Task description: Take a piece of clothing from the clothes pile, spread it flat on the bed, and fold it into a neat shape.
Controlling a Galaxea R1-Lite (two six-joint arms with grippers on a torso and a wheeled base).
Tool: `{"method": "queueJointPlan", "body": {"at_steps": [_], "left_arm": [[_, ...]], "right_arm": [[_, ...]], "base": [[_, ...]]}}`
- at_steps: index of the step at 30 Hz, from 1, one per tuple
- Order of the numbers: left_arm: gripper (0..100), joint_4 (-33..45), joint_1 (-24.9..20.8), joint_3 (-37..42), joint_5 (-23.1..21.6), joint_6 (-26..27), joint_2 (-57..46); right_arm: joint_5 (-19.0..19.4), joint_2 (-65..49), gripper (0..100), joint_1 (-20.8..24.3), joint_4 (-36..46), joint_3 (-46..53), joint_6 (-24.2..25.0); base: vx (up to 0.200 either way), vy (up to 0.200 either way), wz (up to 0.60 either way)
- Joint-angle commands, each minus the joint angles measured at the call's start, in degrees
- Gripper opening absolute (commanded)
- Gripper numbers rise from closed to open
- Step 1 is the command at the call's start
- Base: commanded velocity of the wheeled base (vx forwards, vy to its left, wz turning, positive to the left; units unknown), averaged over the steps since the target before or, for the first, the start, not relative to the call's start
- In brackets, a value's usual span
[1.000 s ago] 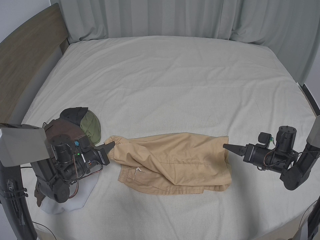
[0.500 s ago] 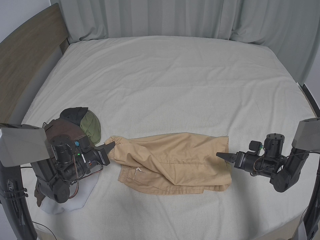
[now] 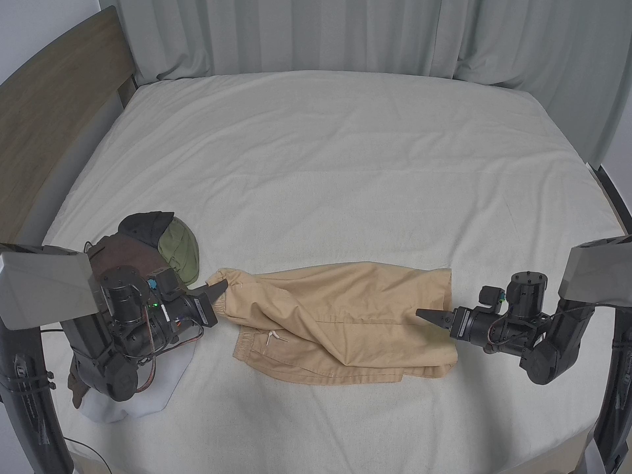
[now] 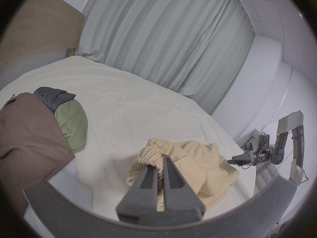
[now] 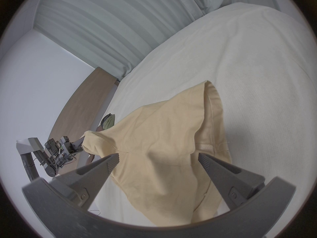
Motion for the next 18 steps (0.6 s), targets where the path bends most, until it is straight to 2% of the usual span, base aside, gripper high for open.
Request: {"method": "queueJointPlan", "body": {"at_steps": [1,3,4,16,18], "left_arm": [[0,-0.1,0.0,0.0,0.0,0.0,0.0],[0,-0.1,-0.1,0.0,0.0,0.0,0.0],[0,-0.1,-0.1,0.0,0.0,0.0,0.0],[0,-0.1,0.2,-0.6,0.0,0.0,0.1],[0,-0.1,0.3,-0.7,0.0,0.0,0.1]], "right_arm": [[-0.5,1.2,100,0.5,-0.5,-0.1,0.0],[-1.3,2.6,100,0.6,-2.6,-0.1,0.5],[-1.3,3.0,0,0.7,-3.2,0.0,0.6],[-0.9,3.6,0,0.4,-6.8,1.7,0.5],[-0.4,3.1,0,0.2,-10.5,3.9,0.5]], "base": [[0.000,0.000,0.00],[0.000,0.000,0.00],[0.000,0.000,0.00],[0.000,0.000,0.00],[0.000,0.000,0.00]]}}
